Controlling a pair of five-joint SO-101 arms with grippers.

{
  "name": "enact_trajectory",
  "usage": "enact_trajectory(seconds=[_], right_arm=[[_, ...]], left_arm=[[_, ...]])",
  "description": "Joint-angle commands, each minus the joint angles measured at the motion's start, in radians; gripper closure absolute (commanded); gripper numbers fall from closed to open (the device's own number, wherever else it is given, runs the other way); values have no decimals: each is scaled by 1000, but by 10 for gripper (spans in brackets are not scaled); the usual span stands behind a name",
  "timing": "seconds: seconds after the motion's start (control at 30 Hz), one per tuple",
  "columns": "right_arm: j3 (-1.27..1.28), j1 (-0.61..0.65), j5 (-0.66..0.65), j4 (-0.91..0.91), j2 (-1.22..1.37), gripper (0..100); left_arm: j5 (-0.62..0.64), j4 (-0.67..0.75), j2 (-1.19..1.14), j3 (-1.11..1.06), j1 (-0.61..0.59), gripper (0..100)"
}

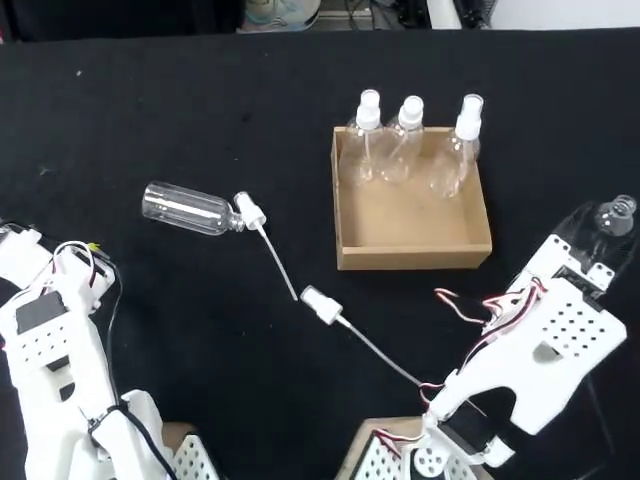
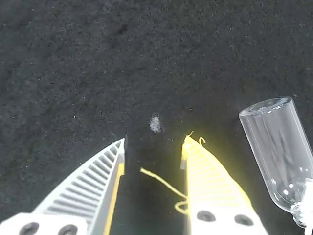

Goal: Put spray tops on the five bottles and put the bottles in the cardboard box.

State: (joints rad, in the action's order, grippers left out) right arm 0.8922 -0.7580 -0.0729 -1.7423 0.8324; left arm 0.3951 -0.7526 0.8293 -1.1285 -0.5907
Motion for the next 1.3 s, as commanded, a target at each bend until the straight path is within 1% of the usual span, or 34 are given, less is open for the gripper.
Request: enact_trajectory(seconds=[0.0, 0.2, 0.4, 0.5, 0.7, 0.83, 1.27], right_arm=[[39, 5, 6, -6, 16, 811], [79, 5, 6, -6, -27, 807], [308, 66, 8, 2, -265, 806], [383, 84, 8, 9, -367, 806], [394, 84, 6, 192, -481, 806], [381, 80, 6, 242, -496, 806], [355, 66, 6, 235, -443, 806]], left_arm=[[8, 15, 20, 61, 13, 812], [8, 15, 20, 62, 13, 812], [8, 17, 20, 62, 13, 812], [8, 12, 20, 62, 13, 812], [5, 11, 20, 62, 13, 812], [5, 11, 20, 62, 13, 812], [5, 9, 20, 56, 13, 812]])
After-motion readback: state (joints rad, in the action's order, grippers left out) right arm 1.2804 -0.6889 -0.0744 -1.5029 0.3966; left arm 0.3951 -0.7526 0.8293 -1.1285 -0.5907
